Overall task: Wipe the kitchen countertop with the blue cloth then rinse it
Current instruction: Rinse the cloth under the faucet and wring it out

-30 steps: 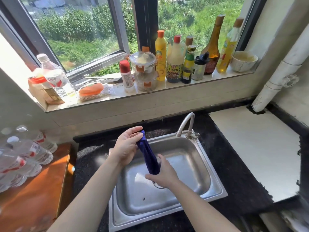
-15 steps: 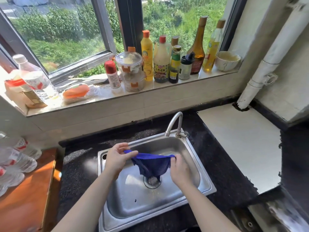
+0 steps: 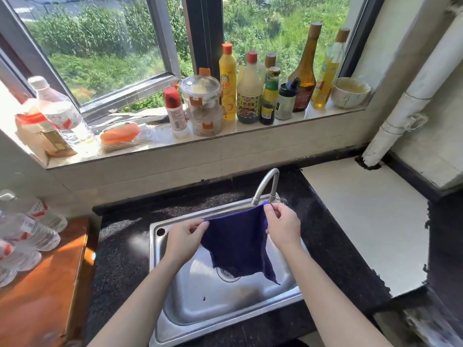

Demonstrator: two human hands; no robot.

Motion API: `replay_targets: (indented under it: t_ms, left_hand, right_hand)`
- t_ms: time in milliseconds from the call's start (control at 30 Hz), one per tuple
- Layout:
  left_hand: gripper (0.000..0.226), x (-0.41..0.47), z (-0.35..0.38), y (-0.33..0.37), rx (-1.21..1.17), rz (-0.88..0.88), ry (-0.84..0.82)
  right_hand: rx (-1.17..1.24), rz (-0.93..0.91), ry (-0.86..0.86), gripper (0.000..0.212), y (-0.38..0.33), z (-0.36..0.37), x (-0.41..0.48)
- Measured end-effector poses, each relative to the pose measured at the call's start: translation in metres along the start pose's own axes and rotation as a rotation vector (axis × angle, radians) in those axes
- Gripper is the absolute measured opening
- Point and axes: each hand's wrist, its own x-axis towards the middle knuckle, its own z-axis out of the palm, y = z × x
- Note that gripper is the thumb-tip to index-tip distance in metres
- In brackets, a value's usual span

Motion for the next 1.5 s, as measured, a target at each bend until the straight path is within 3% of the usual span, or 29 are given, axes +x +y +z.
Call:
replay_targets:
  t_ms: [67,133,267,500,833,1033,1133,1267,1433,1500]
  left_hand:
    - [0.018,-0.002,0.0,0.016,-0.196,-0.013,0.054]
    - [0.021,-0.001,-0.002,0.022,-0.17,-0.028,0.064]
    - [0.026,0.003,0.001,0.008,-0.158,-0.153,-0.059]
    - [0.018,0.001,0.009,0.017,-0.443,-0.314,-0.196]
    - [0.016,0.005,0.007,0.026,-0.388,-0.35,-0.198]
    - [0.016,0.001,0.004,0.035,-0.399,-0.272,-0.226]
    - [0.015,0.001,0.003,0.034,-0.456,-0.263,-0.205]
    - [0.041,0.005,0.004,0.004,-0.416,-0.229,-0.243]
    - [0.093,0.004,0.012,-0.019,-0.283,-0.162,-0.373]
    - [0.097,0.008,0.015,-0.014,-0.269,-0.106,-0.41]
  right_hand:
    - [0.134,0.043,0.022,0.024,-0.005,0.0,0.003]
    - [0.09,0.067,-0.012,0.026,0.001,0.0,0.007]
    - [0.007,0.139,-0.16,0.026,0.022,0.005,0.004]
    - [0.311,0.205,-0.423,0.018,0.009,0.029,-0.021]
    - [0.324,0.089,-0.695,0.027,0.005,0.045,-0.042]
    - [-0.124,-0.183,-0.518,0.024,0.004,0.048,-0.032]
    - [-0.212,-0.297,-0.499,0.02,0.001,0.044,-0.019]
    - [-0.154,-0.35,-0.52,0.016,-0.011,0.038,-0.007]
    - [0.199,-0.131,-0.688,0.011,-0.032,0.021,0.003]
    - [0.322,-0.113,-0.745,0.011,-0.046,0.011,0.004]
